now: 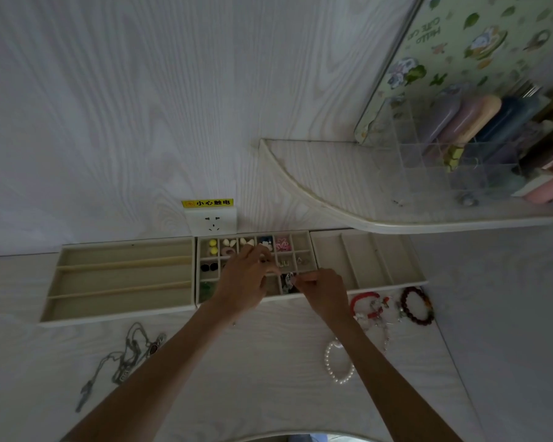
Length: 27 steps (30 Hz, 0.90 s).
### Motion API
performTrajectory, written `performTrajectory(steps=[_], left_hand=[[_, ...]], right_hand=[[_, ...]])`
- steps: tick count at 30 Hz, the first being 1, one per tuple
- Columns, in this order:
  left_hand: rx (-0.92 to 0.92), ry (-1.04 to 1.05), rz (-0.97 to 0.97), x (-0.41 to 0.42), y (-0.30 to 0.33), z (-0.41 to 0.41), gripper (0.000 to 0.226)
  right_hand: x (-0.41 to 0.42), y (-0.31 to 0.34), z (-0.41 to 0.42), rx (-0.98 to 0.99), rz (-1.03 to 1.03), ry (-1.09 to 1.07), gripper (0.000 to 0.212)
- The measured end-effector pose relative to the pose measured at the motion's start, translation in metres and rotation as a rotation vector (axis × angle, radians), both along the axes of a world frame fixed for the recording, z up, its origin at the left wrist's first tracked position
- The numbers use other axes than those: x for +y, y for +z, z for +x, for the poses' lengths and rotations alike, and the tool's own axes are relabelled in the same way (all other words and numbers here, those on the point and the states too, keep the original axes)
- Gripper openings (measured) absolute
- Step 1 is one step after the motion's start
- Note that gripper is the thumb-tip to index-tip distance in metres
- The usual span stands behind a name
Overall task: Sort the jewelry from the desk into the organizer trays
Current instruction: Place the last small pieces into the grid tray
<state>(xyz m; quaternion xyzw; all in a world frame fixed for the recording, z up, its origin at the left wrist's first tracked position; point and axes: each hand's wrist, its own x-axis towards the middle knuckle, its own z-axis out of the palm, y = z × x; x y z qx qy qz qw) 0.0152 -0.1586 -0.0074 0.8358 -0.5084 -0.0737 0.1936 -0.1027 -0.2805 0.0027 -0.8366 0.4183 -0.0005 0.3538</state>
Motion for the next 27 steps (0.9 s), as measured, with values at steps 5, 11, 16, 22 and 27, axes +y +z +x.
performTrajectory(steps=[5,11,16,22,27], left_hand=[[0.007,-0.085,0.091,-0.003,0.0,-0.006,0.04],[-0.04,-0.067,0.099,-0.008,-0.001,-0.009,0.037],[-0.064,-0.068,0.094,-0.008,-0.001,-0.011,0.033],[-0.14,-0.072,0.074,-0.006,0.0,-0.012,0.027],[-0.219,-0.096,0.134,-0.01,-0.002,-0.016,0.024]], right_hand=[[0.0,0.006,0.003,0.023,-0.113,-0.028,0.012],[0.002,0.003,-0.001,-0.012,-0.14,0.006,0.013],[0.005,-0.002,-0.028,-0.158,-0.573,0.186,0.023],[0.013,-0.009,-0.041,-0.02,-0.71,0.365,0.047],[0.015,-0.004,-0.03,-0.005,-0.713,0.401,0.043]])
